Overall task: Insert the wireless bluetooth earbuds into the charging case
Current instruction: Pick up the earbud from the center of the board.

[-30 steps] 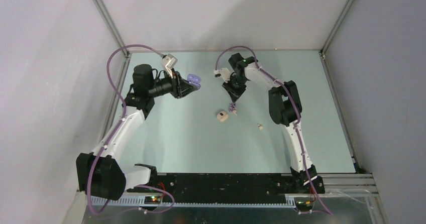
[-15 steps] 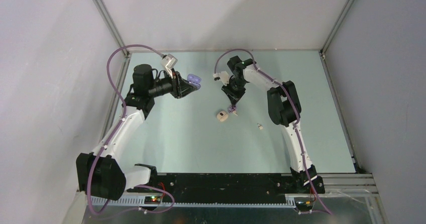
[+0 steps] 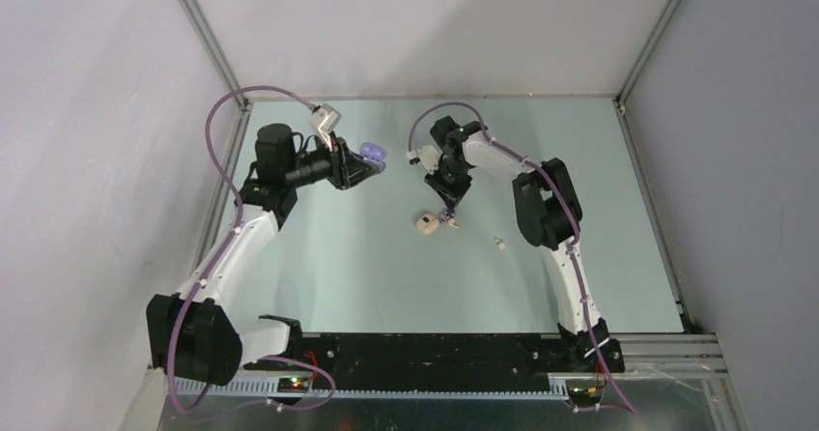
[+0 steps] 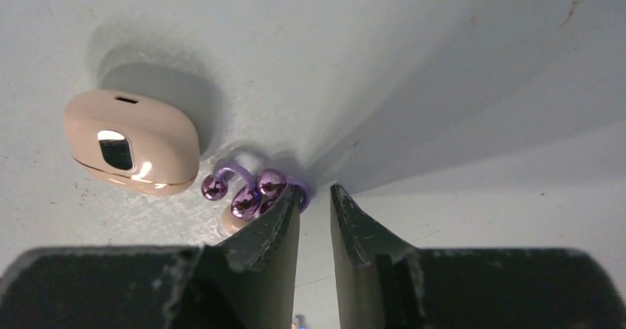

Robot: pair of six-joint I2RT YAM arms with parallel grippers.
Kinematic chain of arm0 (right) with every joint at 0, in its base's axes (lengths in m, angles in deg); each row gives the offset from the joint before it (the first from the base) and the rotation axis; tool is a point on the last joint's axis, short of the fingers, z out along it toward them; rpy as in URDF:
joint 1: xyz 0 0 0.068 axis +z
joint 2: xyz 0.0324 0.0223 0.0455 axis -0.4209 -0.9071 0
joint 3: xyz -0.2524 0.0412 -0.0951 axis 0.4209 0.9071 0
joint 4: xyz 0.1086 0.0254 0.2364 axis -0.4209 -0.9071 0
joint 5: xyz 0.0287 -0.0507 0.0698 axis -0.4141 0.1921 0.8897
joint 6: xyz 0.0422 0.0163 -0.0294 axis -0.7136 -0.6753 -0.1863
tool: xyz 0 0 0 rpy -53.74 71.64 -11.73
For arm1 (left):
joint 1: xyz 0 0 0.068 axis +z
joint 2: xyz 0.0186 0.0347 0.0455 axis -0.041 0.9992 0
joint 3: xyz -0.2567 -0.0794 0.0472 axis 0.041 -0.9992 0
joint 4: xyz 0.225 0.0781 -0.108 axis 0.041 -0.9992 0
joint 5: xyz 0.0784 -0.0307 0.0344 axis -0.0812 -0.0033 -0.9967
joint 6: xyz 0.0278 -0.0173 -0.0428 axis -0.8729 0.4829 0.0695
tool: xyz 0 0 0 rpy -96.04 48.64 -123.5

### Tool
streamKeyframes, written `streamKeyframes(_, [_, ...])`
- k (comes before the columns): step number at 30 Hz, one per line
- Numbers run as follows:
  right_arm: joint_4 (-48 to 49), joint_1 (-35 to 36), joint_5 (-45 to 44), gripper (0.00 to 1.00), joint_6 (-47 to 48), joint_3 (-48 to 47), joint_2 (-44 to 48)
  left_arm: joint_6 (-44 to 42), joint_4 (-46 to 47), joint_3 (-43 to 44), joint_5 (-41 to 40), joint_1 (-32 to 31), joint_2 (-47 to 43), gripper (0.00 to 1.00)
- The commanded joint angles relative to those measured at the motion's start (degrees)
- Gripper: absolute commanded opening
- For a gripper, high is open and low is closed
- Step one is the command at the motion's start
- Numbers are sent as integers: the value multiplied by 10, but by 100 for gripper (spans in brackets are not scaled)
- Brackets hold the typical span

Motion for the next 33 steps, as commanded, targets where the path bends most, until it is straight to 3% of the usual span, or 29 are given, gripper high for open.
streamKeyframes(1, [-2, 15, -44, 24, -15, 40, 17, -8, 23, -5, -3, 4, -9, 0])
streamKeyframes(9, [-5, 28, -29, 0, -17, 81, 20, -9, 24, -10, -8, 4, -13, 0])
streamKeyframes(20, [40, 9, -69, 0, 13, 42, 98, -12, 24, -1, -10, 4, 3, 0])
streamKeyframes(33, [148, 0, -85, 0, -4, 92, 234, 11, 69, 11, 0, 0, 48, 0])
